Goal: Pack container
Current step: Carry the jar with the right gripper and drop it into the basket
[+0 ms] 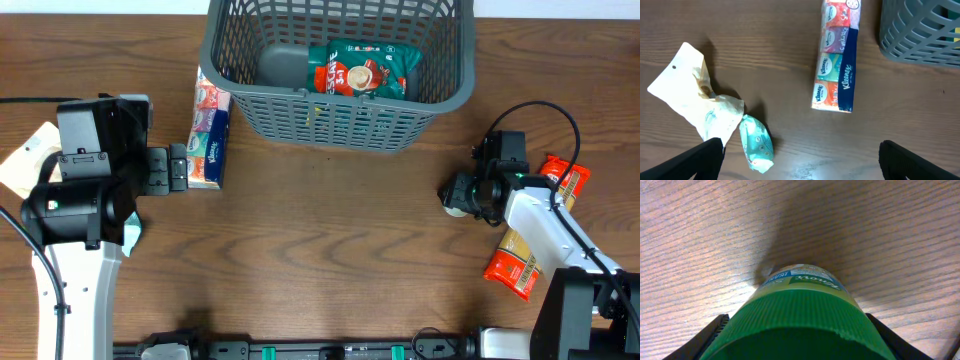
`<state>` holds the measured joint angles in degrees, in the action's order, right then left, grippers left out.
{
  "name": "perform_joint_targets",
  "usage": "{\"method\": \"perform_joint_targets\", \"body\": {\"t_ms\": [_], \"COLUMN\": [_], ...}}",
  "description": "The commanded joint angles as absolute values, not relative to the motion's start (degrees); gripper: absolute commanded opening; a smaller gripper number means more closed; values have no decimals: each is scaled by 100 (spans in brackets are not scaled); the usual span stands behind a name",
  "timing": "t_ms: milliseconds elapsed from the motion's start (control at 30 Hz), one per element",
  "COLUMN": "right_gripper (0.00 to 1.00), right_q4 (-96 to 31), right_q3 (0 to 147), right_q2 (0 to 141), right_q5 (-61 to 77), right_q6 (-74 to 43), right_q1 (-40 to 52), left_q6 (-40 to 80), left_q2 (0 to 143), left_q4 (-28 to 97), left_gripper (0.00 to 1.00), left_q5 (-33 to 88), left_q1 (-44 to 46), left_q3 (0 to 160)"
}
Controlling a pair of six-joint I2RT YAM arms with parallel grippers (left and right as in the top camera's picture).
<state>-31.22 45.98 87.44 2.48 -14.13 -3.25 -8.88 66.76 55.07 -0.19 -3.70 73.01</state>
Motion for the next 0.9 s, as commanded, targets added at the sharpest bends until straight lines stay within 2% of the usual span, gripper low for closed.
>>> {"method": "perform_joint_targets", "body": {"t_ms": [0, 333, 667, 867], "right_gripper": [1, 1, 1, 1], "right_q4": [-3129, -4007, -5249, -5647], "right_q3": [4718, 6119, 8761, 10427], "right_q2": [8600, 8132, 8123, 8348], "right_q5": [301, -187, -432, 180], "right_q6": [-1542, -1542, -1535, -821], "right_q1": [-296, -318, -311, -152], "left_q6": [-921, -923, -943, -945], "left_q2": [6698, 6698, 6698, 6698], "left_q4": [5505, 5502, 5502, 5498], "left_gripper": [98, 99, 99, 99], "left_q5": [-3, -3, -5, -3], "left_q1": [-395, -395, -395, -395], "left_q3": [7400, 7400, 7400, 7400]}}
